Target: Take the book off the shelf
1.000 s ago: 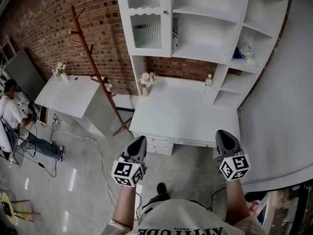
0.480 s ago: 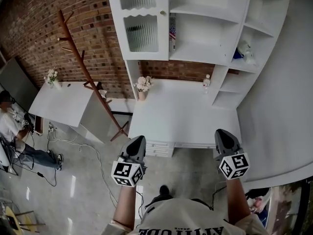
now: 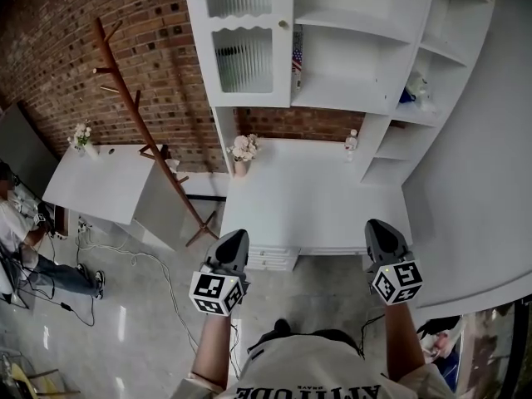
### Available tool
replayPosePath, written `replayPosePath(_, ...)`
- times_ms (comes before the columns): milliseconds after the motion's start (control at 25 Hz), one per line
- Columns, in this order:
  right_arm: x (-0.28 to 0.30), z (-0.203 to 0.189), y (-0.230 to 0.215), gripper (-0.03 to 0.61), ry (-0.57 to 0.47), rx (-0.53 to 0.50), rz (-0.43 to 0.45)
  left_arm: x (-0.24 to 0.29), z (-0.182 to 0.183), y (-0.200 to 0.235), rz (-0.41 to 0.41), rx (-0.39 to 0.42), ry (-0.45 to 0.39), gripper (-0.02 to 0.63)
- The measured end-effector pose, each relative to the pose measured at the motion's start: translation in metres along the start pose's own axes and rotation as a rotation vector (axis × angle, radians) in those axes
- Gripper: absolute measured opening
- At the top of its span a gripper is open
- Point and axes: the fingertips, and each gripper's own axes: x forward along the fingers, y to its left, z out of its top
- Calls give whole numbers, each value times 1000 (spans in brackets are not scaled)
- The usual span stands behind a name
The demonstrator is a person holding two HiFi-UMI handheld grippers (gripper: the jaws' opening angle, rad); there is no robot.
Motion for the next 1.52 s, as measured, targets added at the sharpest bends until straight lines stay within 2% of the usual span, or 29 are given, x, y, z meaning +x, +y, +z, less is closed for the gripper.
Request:
replayPosePath(360, -2, -1, -8, 37, 7, 5, -44, 15, -3, -1, -51, -1, 9, 26)
replayPosePath(840, -1, -8, -30, 37, 17, 24, -75, 38, -2, -6, -62, -2, 16, 26)
replayPosePath(1520, 93, 2, -81, 37, -4, 40, 24, 109, 14, 14, 21, 17, 15, 26)
